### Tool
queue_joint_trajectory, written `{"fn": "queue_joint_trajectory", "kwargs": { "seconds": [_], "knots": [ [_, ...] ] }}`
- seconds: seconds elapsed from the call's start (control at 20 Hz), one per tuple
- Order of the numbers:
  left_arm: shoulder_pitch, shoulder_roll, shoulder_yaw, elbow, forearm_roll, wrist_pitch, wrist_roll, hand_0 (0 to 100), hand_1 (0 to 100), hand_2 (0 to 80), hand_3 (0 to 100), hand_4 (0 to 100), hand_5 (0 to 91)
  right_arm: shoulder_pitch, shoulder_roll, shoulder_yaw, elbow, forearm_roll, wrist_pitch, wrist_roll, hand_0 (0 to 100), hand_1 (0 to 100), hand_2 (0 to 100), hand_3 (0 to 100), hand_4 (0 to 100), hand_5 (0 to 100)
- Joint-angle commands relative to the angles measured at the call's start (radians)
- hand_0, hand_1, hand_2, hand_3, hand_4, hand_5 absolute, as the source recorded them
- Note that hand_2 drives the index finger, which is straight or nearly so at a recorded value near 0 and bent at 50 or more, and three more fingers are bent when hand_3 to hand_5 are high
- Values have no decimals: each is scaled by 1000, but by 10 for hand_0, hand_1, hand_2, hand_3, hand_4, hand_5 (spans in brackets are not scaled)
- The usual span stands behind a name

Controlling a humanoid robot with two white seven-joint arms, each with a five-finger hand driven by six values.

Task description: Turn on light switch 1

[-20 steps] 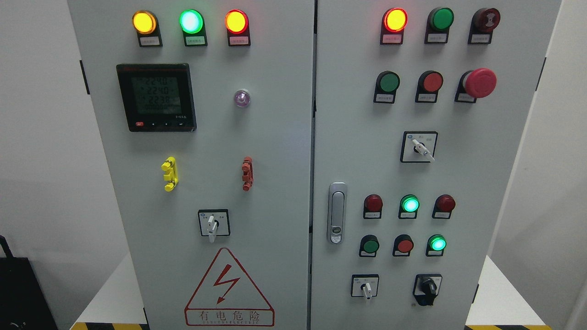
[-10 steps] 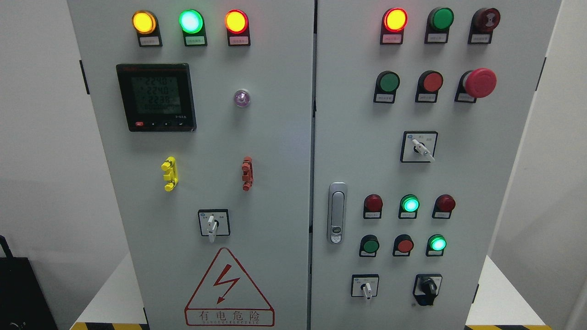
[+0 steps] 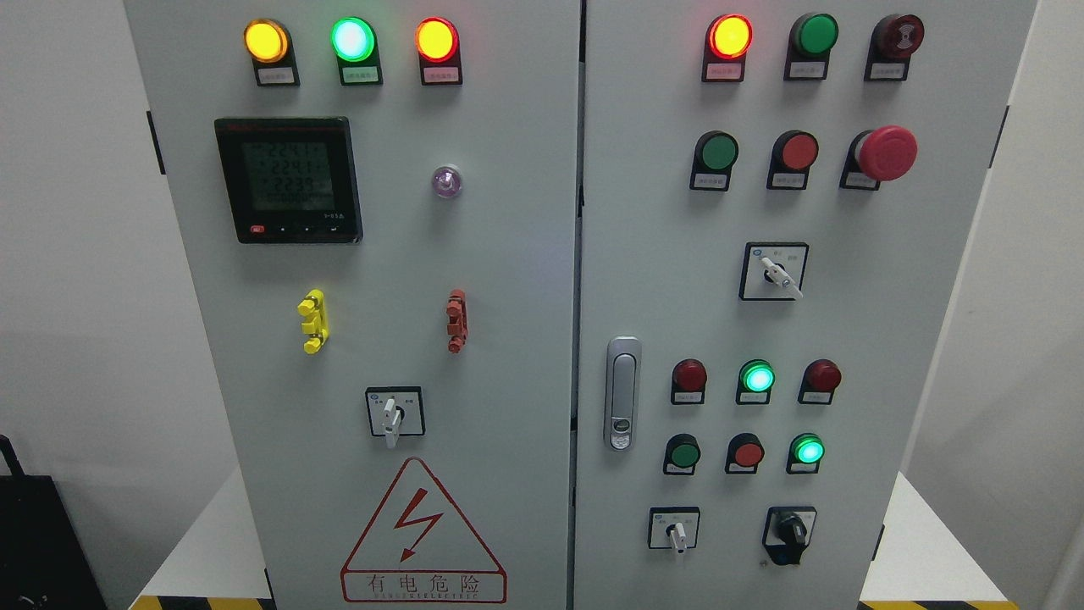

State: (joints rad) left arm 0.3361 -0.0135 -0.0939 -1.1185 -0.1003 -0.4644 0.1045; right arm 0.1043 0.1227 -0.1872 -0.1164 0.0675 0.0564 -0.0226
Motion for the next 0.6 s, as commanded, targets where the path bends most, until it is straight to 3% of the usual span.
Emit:
{"fn": "queue_joint_trajectory", "kwargs": {
  "seconds": [0.0,0.1,0.15,0.3,0.55],
  "knots": [
    [32,30,-49,-478,-2,-11,7,14,444,423,781,915,795,0,0,0,0,0,0,0,0,0,0,0,0,0],
    [53,40,-69,-556,-4,-11,44,8,446,423,787,912,776,0,0,0,0,0,0,0,0,0,0,0,0,0],
    [61,47,-78,-585,-4,-11,85,3,448,426,786,905,733,0,0,0,0,0,0,0,0,0,0,0,0,0],
    [69,52,-96,-649,-9,21,182,0,453,450,796,908,729,0,0,0,0,0,0,0,0,0,0,0,0,0],
    [69,52,-154,-739,-29,231,362,0,464,472,818,929,772,0,0,0,0,0,0,0,0,0,0,0,0,0]
  ]
}}
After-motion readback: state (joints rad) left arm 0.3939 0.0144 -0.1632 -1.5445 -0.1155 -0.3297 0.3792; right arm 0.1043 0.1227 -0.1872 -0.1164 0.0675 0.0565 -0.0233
